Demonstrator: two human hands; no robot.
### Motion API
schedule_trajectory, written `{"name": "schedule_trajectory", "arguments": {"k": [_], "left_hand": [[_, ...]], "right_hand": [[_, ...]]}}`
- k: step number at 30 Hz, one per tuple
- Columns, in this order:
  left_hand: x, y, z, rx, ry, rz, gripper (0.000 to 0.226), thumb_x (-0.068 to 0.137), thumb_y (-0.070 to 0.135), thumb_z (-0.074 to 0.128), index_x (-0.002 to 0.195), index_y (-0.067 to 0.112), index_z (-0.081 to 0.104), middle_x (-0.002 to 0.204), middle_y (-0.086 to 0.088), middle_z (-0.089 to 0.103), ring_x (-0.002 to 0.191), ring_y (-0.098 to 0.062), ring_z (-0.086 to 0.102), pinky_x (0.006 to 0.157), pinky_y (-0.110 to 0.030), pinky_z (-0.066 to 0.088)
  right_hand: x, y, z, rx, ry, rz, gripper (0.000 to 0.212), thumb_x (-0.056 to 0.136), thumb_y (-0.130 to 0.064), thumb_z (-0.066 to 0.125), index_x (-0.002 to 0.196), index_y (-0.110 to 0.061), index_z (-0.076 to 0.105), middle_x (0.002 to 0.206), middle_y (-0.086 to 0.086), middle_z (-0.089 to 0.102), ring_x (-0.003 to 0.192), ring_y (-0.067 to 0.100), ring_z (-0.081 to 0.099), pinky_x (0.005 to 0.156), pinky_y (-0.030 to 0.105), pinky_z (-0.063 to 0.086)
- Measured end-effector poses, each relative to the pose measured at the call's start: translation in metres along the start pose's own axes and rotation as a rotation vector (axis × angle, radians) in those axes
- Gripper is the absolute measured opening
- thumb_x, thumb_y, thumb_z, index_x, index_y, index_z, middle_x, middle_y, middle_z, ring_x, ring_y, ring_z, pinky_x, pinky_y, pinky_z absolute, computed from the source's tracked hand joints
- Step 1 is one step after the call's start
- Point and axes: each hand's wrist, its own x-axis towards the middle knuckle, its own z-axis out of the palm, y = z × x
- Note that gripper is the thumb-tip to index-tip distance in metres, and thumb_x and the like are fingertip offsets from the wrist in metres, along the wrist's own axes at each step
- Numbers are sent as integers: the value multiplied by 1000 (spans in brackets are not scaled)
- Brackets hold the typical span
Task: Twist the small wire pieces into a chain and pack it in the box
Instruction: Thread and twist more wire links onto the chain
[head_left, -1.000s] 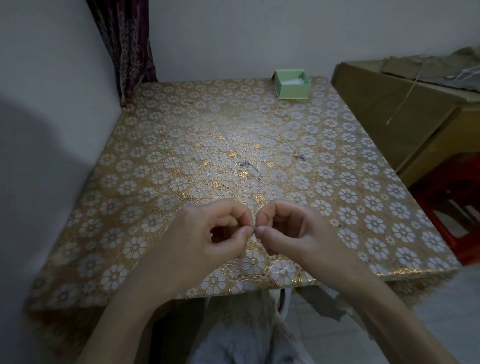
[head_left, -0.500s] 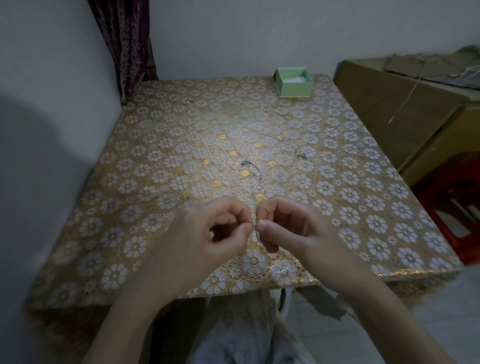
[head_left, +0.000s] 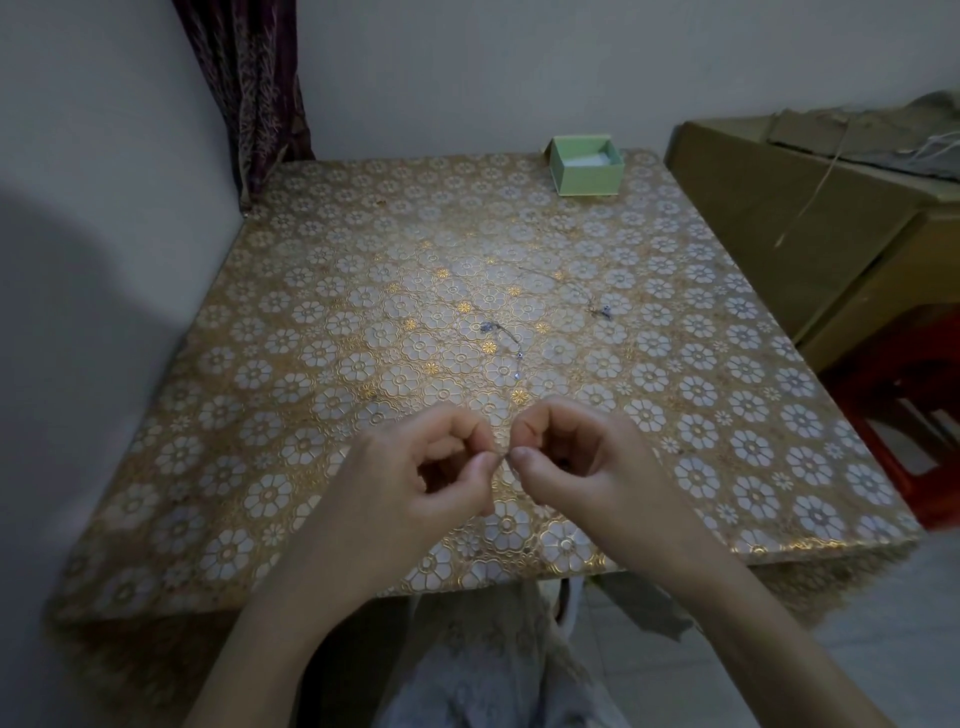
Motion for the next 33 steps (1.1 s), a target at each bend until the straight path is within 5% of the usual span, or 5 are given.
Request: {"name": "schedule_trajectory", "arguments": {"k": [3,8,12,27,33], "left_hand": [[-1,-4,1,-28,-7,-7,18,73,42,53,83,29,60,65,6,68,58,-18,64,60,-46,54],[-1,-6,1,-11,15,-6,9,83,17,66,84,25,61,70,8,68,54,-8,65,45,-19,49],[-1,-2,-1,6,11,24,16,76,33,57,86,22,65,67,8,68,45,-8,62,41,-21,49],[0,0,-4,105,3,46,8,82,23,63,87,20,69,63,10,68,40,-6,61,40,-26,52],[0,-1,0,84,27,25,6,83,23,61,84,22,66,59,11,67,38,-7,59,40,-26,51]], "right_hand": [[0,0,1,-3,-2,9,9,76,-13,57,67,-15,56,57,-5,49,53,12,43,48,23,35],[-1,-3,-1,-37,0,12,11,79,-10,60,69,-13,57,57,-8,49,52,6,41,48,18,33],[1,-4,-2,-87,4,22,20,84,0,61,69,-13,58,55,-9,48,50,3,40,48,14,32],[4,-4,-1,-136,-10,28,16,84,-2,62,70,-10,59,53,-9,46,48,3,38,47,14,31],[3,-3,4,-252,58,-11,8,75,-22,58,68,-18,58,58,1,52,52,9,44,49,22,36]]}}
